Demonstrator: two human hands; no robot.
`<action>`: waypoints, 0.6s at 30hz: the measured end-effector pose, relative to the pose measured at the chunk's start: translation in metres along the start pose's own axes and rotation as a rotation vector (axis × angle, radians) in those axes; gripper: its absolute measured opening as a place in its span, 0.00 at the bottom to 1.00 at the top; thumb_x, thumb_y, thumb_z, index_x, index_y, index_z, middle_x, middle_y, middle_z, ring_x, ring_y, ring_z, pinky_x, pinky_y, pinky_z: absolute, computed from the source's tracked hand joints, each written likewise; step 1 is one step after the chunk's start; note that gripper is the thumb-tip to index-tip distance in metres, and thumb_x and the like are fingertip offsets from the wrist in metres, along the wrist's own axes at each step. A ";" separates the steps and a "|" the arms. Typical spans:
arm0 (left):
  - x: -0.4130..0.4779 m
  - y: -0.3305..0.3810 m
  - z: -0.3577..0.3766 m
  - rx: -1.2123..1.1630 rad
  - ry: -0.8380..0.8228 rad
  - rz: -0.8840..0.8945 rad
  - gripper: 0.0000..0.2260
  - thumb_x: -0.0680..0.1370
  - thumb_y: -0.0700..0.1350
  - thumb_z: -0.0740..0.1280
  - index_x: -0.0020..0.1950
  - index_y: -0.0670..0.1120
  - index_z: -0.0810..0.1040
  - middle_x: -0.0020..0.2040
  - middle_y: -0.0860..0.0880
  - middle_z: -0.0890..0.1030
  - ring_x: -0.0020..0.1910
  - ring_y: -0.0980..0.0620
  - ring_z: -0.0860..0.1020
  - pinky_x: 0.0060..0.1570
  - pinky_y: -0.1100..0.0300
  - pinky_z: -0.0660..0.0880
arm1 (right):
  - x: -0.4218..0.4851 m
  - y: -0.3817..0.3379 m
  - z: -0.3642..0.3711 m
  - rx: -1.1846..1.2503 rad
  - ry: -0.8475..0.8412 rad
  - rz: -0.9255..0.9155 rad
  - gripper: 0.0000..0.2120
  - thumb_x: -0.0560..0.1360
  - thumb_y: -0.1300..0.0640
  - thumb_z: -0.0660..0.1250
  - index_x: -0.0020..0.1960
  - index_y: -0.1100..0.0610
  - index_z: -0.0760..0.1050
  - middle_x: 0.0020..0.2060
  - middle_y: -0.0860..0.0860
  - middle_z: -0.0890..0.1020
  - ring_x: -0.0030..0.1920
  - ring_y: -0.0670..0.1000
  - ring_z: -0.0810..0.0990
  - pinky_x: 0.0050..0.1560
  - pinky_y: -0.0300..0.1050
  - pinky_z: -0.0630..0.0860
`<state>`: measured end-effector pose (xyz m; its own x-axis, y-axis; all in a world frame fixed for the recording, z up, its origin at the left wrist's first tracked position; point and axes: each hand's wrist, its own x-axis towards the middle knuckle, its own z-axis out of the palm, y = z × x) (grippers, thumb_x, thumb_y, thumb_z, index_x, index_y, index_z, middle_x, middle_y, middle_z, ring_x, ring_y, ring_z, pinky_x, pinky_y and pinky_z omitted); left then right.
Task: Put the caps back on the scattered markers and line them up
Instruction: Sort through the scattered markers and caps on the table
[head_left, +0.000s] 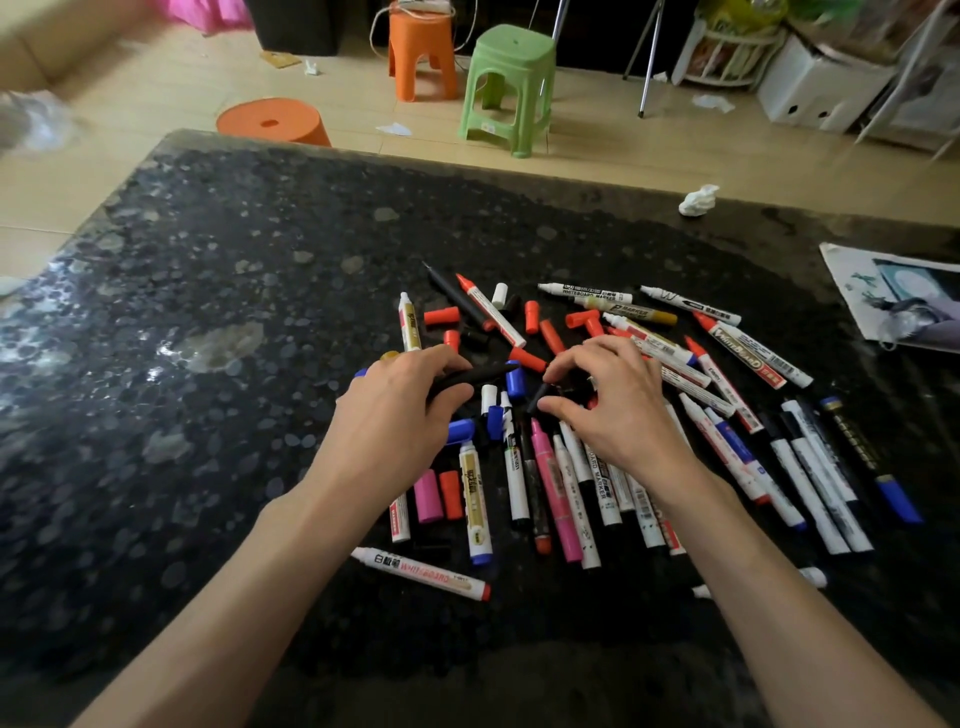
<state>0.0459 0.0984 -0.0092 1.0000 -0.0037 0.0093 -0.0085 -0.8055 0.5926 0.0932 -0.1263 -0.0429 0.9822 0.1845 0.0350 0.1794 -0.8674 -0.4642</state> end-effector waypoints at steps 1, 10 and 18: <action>0.000 0.001 0.000 -0.002 -0.003 -0.001 0.09 0.83 0.50 0.66 0.62 0.55 0.80 0.52 0.54 0.83 0.49 0.53 0.76 0.45 0.55 0.71 | -0.001 0.000 0.000 0.012 0.008 -0.007 0.10 0.74 0.47 0.77 0.52 0.41 0.79 0.56 0.40 0.77 0.69 0.45 0.69 0.63 0.45 0.57; 0.003 0.004 0.004 -0.056 -0.043 0.001 0.08 0.83 0.49 0.67 0.61 0.55 0.81 0.46 0.60 0.79 0.51 0.54 0.78 0.51 0.52 0.78 | -0.010 -0.009 -0.027 0.760 0.078 0.068 0.09 0.77 0.62 0.75 0.56 0.54 0.86 0.47 0.46 0.88 0.50 0.43 0.86 0.54 0.38 0.81; 0.006 0.006 0.008 -0.127 -0.046 0.018 0.07 0.82 0.49 0.68 0.59 0.57 0.81 0.43 0.61 0.81 0.47 0.62 0.77 0.44 0.63 0.72 | -0.029 -0.012 -0.033 0.919 0.043 0.116 0.10 0.76 0.62 0.75 0.56 0.54 0.84 0.47 0.48 0.89 0.48 0.48 0.88 0.53 0.37 0.81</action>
<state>0.0523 0.0893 -0.0122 0.9988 -0.0472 -0.0140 -0.0245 -0.7233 0.6901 0.0641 -0.1367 -0.0091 0.9958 0.0858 -0.0311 -0.0162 -0.1685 -0.9856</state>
